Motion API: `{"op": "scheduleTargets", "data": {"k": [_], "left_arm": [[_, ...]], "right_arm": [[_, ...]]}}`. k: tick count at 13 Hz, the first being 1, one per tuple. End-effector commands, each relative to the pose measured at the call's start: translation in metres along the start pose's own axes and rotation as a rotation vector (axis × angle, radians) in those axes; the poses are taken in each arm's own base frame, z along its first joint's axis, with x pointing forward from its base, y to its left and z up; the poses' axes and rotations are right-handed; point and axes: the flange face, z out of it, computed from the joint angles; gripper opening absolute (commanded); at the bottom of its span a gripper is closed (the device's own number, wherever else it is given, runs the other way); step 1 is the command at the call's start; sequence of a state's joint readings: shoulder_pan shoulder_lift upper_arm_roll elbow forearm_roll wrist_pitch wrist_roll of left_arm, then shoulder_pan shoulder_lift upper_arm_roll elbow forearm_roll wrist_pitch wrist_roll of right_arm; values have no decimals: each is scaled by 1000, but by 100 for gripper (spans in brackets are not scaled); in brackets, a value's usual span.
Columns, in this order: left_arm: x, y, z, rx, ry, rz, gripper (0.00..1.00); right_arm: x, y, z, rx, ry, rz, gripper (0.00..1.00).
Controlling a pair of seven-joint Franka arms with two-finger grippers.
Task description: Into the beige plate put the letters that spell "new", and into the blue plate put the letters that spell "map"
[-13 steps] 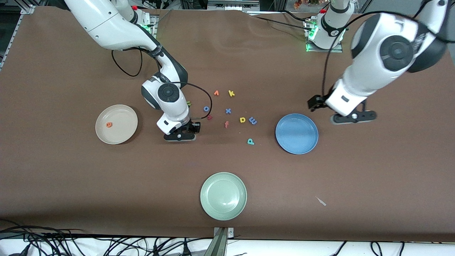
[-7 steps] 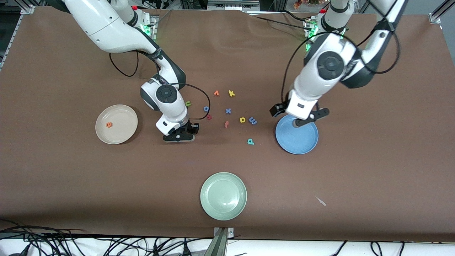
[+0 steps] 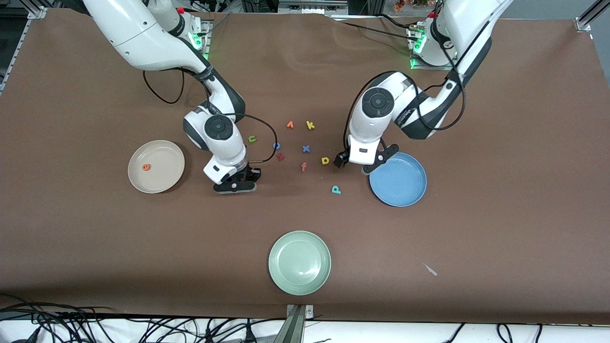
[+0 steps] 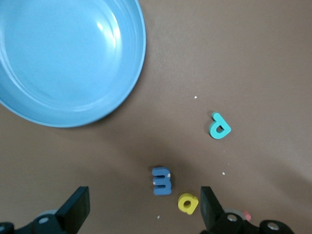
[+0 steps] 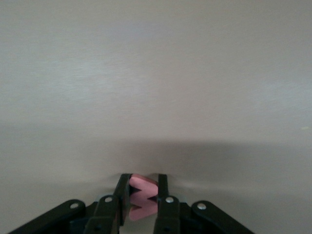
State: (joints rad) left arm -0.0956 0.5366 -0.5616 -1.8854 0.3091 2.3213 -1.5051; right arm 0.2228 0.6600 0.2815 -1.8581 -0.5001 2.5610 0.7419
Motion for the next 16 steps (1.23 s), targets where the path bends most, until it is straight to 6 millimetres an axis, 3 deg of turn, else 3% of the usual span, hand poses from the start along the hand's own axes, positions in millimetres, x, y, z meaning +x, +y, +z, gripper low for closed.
{"op": "scheduleTargets", "data": {"k": [1, 3, 5, 8, 10, 11, 14, 16], "left_arm": [[-5, 9, 31, -22, 34, -56, 100], [-18, 13, 54, -25, 47, -63, 100], [-20, 12, 69, -18, 60, -41, 100], [-29, 16, 83, -9, 47, -27, 95], [-30, 15, 87, -3, 42, -27, 87], [-33, 15, 91, 2, 38, -24, 81], [-39, 15, 94, 7, 34, -13, 60], [-39, 15, 95, 8, 32, -13, 45]], "right_arm": [[1, 28, -31, -78, -5, -88, 2], [-4, 75, -65, -154, -47, -176, 2], [-28, 135, -81, -194, -87, -234, 3], [-76, 208, -75, -208, -134, -284, 3], [-116, 252, -51, -164, -123, -297, 7], [-133, 260, -40, -141, -114, -288, 17], [-124, 249, -49, -141, -83, -290, 52], [-108, 170, -66, -113, -77, -207, 57]]}}
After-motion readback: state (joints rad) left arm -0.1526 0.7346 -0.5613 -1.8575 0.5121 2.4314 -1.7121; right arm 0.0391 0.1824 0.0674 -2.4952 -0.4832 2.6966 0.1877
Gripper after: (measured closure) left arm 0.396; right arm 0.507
